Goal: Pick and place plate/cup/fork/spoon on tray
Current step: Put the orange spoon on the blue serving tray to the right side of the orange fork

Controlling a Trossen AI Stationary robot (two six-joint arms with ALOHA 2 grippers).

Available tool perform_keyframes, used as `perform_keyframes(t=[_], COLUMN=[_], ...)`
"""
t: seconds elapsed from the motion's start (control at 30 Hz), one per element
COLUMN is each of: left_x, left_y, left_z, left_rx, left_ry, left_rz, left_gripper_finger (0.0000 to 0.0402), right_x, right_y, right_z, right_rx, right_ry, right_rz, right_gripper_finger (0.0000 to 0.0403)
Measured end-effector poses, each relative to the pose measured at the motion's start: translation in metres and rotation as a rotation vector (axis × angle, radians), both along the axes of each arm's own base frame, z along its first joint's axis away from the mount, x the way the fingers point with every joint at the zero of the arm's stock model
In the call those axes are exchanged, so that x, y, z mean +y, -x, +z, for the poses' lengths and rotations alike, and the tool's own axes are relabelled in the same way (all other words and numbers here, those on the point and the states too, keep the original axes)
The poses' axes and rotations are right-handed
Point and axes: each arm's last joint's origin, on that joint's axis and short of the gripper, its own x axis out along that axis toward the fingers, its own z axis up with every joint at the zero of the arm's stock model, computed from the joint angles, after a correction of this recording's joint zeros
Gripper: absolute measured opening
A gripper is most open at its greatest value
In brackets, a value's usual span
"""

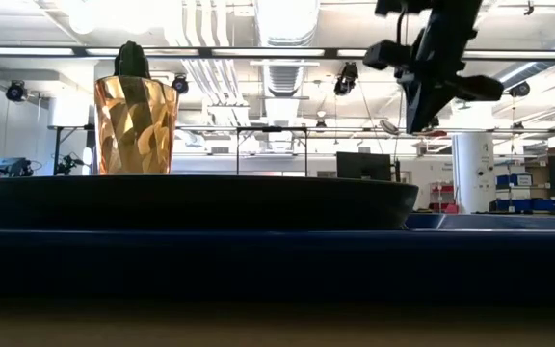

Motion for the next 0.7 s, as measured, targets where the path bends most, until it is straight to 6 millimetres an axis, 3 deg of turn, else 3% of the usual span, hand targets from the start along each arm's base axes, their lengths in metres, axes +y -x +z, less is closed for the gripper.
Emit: perform_keyframes(t=[0.17, 0.43, 0.7], left_x=[0.0, 0.0, 0.0], left_y=[0.001, 0.002, 0.002], left_z=[0.001, 0.001, 0.001], left_rx=[-0.007, -0.009, -0.008], left_ry=[0.0, 0.001, 0.0], left_rz=[-0.001, -0.001, -0.002], left_gripper_finger=[0.0006, 0.0006, 0.0006], right_x=[0.062, 0.152, 0.203], right_y=[-0.01, -0.027, -0.048], right_z=[-0.015, -0.063, -0.092], right_rx=[0.001, 0.018, 0.046], right_ry=[-0.037, -0.131, -0.149], right_rz=[-0.02, -0.124, -0.152], right_gripper_finger=[0.0009, 0.0009, 0.0008])
